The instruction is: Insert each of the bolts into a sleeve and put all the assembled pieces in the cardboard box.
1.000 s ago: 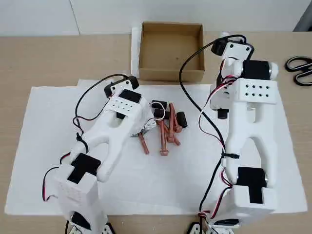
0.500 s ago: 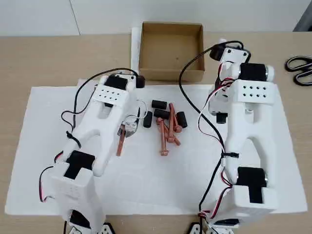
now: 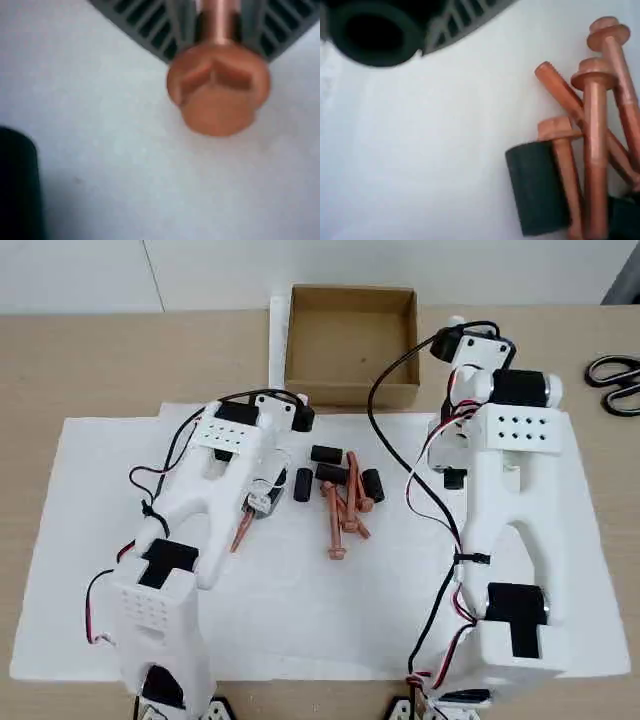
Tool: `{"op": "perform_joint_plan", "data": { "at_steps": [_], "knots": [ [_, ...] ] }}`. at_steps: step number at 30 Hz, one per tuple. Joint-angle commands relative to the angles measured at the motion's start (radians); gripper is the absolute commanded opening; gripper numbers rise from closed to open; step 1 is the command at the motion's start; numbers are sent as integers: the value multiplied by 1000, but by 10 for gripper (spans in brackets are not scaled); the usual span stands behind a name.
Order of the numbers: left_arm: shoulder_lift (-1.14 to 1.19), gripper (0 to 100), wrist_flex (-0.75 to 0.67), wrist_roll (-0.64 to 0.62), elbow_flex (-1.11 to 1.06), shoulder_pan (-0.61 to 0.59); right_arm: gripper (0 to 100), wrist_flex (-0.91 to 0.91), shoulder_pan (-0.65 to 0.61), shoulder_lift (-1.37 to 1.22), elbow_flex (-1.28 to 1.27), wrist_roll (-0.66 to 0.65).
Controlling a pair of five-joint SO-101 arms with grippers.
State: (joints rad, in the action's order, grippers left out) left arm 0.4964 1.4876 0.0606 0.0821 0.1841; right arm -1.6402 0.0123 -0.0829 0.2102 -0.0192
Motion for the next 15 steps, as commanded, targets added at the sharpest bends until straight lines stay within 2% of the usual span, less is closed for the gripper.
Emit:
{"op": "perform_joint_plan", "data": {
  "at_steps": [1,6,15],
  "knots": [
    [32,8,-69,6,39,-8,6,19,5,54,6,-8],
    [38,67,-81,9,39,-6,6,44,7,54,6,-9],
    [37,72,-77,17,39,-8,6,67,7,53,6,-9]
  ]
}}
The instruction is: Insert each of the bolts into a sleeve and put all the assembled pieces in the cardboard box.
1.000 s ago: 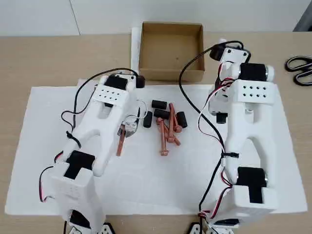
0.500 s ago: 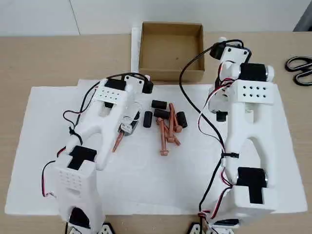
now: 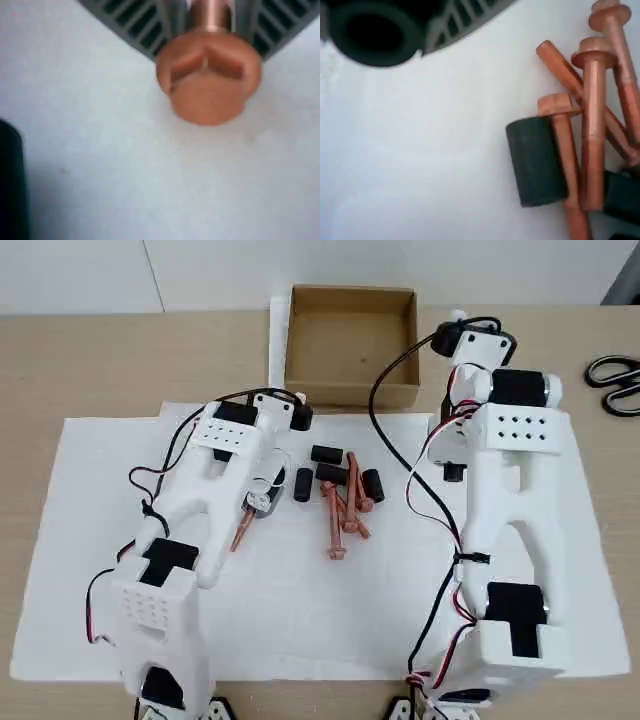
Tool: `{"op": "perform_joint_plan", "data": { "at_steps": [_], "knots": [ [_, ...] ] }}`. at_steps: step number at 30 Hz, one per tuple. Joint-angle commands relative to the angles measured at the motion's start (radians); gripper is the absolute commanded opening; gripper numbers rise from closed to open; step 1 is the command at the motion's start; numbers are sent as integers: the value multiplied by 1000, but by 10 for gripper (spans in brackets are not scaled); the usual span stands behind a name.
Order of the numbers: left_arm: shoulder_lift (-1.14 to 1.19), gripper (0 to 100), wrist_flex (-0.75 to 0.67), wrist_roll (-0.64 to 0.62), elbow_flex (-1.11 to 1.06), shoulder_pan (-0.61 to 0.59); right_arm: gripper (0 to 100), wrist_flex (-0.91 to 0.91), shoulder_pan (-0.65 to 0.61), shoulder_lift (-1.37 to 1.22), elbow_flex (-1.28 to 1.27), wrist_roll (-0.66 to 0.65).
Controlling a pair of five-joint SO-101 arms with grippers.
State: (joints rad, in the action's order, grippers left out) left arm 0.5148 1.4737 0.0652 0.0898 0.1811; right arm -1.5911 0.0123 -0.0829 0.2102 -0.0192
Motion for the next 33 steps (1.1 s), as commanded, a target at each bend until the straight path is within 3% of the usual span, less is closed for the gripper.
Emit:
{"op": "perform_joint_plan", "data": {
  "at_steps": [1,16,28,33],
  "knots": [
    [18,72,-58,21,31,-6,6,18,7,53,6,-9],
    [-115,111,-11,84,25,-23,6,18,7,53,6,-9],
    [-18,107,-17,83,25,-35,6,18,7,53,6,-9],
    [-14,40,-12,80,25,-34,6,25,7,53,6,-9]
  ]
}}
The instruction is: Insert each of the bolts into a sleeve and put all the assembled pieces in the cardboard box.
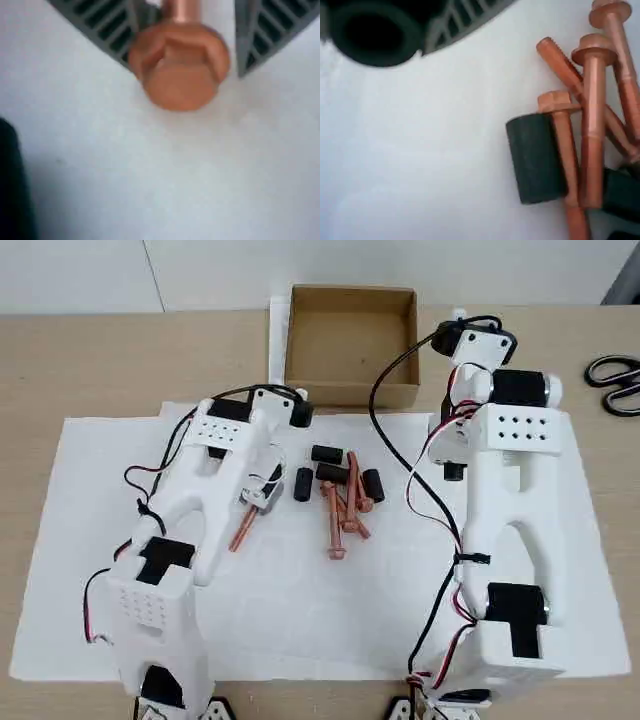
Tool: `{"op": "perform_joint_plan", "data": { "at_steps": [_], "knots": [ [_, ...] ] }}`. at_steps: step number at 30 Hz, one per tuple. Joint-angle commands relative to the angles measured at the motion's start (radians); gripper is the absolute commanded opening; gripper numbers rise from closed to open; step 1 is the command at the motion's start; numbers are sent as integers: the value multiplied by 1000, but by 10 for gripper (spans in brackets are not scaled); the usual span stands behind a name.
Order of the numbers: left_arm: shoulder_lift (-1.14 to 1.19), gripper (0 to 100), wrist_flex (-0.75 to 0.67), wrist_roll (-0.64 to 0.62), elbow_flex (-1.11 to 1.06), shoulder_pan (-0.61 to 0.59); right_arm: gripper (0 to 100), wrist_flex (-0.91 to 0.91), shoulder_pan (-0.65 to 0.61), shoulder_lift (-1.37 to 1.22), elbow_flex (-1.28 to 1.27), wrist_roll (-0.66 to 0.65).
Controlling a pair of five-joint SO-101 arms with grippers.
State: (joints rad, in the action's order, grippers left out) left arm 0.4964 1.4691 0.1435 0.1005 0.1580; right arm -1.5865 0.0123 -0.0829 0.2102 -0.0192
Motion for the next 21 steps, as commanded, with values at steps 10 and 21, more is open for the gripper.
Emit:
{"op": "perform_joint_plan", "data": {
  "at_steps": [10,21],
  "knots": [
    [-2,10,6,2,18,-5,5,28,7,53,6,-9],
    [-3,6,180,2,265,-11,5,28,7,62,11,-2]
  ]
}}
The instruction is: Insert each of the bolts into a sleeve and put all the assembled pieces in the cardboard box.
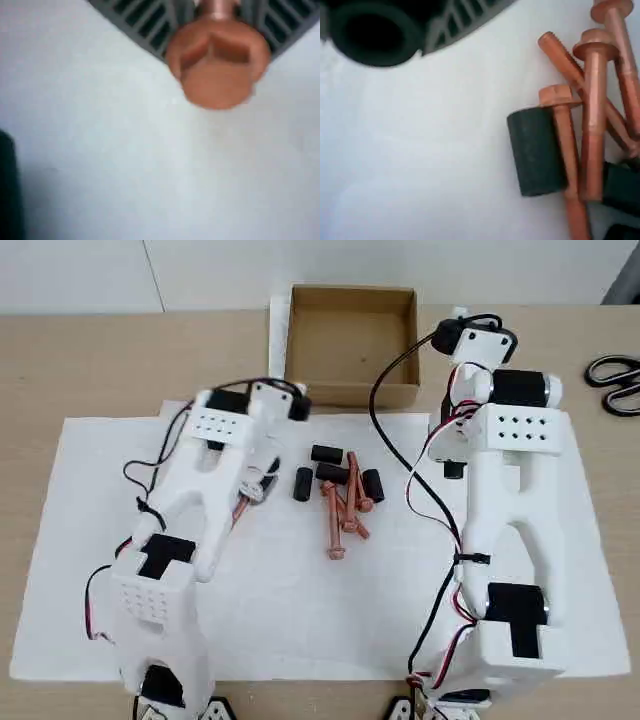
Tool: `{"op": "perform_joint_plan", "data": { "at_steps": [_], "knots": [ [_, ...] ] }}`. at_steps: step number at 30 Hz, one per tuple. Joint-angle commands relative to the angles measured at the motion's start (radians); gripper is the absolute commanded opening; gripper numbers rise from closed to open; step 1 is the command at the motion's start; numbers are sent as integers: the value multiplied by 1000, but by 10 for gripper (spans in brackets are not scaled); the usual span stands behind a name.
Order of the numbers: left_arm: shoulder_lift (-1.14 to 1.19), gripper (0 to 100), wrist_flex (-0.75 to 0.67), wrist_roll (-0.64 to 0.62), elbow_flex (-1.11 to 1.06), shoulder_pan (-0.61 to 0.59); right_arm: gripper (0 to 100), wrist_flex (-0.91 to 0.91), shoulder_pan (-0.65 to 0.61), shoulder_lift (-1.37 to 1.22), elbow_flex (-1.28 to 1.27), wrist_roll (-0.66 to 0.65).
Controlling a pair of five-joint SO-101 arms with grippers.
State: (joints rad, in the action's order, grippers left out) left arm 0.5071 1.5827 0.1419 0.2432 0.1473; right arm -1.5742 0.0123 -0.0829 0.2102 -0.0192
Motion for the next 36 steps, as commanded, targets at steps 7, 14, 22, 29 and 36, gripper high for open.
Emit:
{"op": "perform_joint_plan", "data": {
  "at_steps": [7,14,22,29,36],
  "knots": [
    [-15,6,170,6,352,0,5,13,7,196,12,-2],
    [-32,6,172,2,363,0,6,12,1,483,5,-8],
    [-342,6,170,2,358,5,6,31,-10,812,-152,-9],
    [-543,6,170,2,271,-20,4,44,-148,1125,-404,-78],
    [-764,6,149,3,128,-8,4,147,-148,1374,-583,-81]
  ]
}}
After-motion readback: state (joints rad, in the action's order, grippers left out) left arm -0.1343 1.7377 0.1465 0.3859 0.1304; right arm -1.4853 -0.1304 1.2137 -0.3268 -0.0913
